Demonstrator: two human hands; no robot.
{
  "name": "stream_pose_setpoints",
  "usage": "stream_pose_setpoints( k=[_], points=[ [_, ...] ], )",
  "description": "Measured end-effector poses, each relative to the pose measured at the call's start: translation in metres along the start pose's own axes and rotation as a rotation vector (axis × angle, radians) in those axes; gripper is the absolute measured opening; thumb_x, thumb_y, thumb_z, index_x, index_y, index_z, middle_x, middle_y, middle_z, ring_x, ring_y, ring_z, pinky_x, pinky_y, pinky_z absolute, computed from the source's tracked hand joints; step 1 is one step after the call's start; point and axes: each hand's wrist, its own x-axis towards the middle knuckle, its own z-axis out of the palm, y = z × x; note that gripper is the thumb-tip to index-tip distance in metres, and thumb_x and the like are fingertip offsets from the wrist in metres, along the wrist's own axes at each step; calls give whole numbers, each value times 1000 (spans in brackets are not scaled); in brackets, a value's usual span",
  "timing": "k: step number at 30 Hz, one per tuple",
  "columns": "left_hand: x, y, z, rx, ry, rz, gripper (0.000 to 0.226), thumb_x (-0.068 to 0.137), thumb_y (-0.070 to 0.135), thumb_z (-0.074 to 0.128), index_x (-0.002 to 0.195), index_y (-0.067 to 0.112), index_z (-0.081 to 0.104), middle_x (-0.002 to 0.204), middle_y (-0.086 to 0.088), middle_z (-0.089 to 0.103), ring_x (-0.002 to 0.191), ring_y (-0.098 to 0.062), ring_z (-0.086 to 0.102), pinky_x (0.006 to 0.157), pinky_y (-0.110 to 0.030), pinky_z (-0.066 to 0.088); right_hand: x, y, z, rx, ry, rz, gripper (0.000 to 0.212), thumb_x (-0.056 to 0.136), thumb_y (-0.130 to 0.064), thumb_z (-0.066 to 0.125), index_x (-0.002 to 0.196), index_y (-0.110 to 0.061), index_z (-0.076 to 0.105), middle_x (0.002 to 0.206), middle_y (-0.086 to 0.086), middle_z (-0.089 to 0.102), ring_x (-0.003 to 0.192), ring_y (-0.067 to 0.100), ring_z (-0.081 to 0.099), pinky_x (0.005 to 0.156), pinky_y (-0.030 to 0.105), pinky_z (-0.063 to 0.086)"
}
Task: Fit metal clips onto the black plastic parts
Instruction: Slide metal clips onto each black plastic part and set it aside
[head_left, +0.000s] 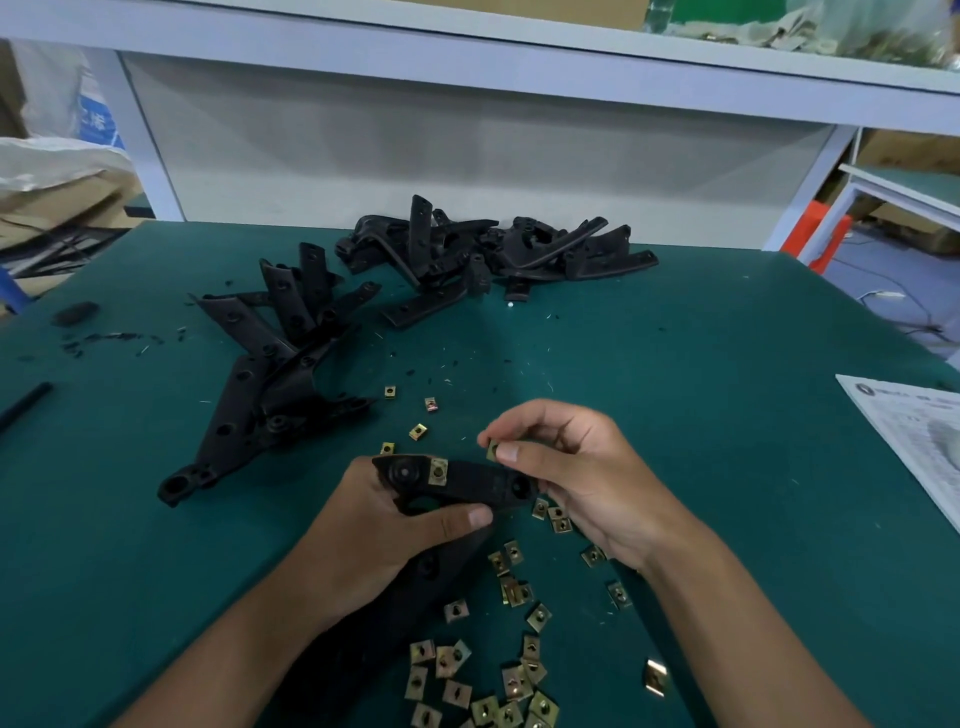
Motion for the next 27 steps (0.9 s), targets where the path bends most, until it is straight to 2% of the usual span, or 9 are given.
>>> stream_pose_setpoints(
  k=[2, 4, 7, 9, 15, 18, 22, 27],
  points=[
    [-1, -1, -1, 50, -2, 16, 12, 76, 25, 85, 87, 29, 83, 79, 5, 77, 72, -2, 69, 65, -14, 51, -1, -1, 1, 17, -1, 6, 16, 74, -28, 80, 90, -32, 78, 99, -3, 77, 98, 15, 69, 90, 43, 46],
    [0, -2, -1, 95, -2, 22, 13, 77, 34, 88, 86, 28, 82, 77, -1, 75, 72, -6, 68, 66, -17, 51, -2, -3, 2, 12, -11, 13, 13, 77, -24, 80, 88, -32, 78, 102, 0, 78, 96, 14, 69, 87, 39, 48],
    [0, -6, -2, 45, 24, -20, 37, 66, 45, 88, 83, 14, 78, 77, -19, 70, 67, -16, 65, 63, -27, 52, -2, -5, 4, -1, -27, 23, 15, 82, -17, 74, 86, -31, 79, 102, 1, 78, 91, 10, 67, 83, 36, 48],
    [0, -8, -3, 37, 37, -31, 46, 62, 50, 89, 82, 10, 76, 78, -23, 68, 67, -19, 63, 62, -30, 51, -2, -6, 5, 13, -28, 28, 15, 82, -16, 73, 85, -30, 79, 101, 1, 78, 91, 10, 68, 83, 36, 48],
    [1, -8, -2, 53, 45, -29, 48, 62, 57, 88, 86, 16, 79, 83, -18, 73, 72, -19, 67, 68, -35, 54, -2, -4, 5, 75, -33, 44, 16, 83, -13, 72, 86, -27, 80, 100, 3, 78, 92, 11, 71, 78, 25, 58],
    [0, -7, -2, 60, 50, -12, 49, 64, 57, 87, 85, 13, 78, 84, -19, 73, 73, -20, 69, 68, -33, 56, -2, -4, 4, 119, -24, 38, 17, 84, -10, 71, 86, -24, 80, 100, 4, 78, 90, 9, 72, 72, 20, 56],
    [0, -7, -2, 49, 50, -14, 38, 66, 52, 86, 85, 20, 80, 84, -13, 75, 75, -19, 71, 70, -34, 58, -1, -3, 3, 122, -18, 29, 16, 83, -11, 71, 86, -25, 80, 101, 4, 78, 90, 10, 73, 72, 20, 56],
    [1, -9, -2, 50, 60, -12, 39, 66, 54, 85, 87, 21, 80, 84, -10, 76, 76, -20, 72, 71, -34, 58, 0, -2, 3, 105, -22, 32, 15, 83, -12, 72, 86, -24, 80, 102, 5, 78, 91, 11, 73, 73, 20, 55]
  ],
)
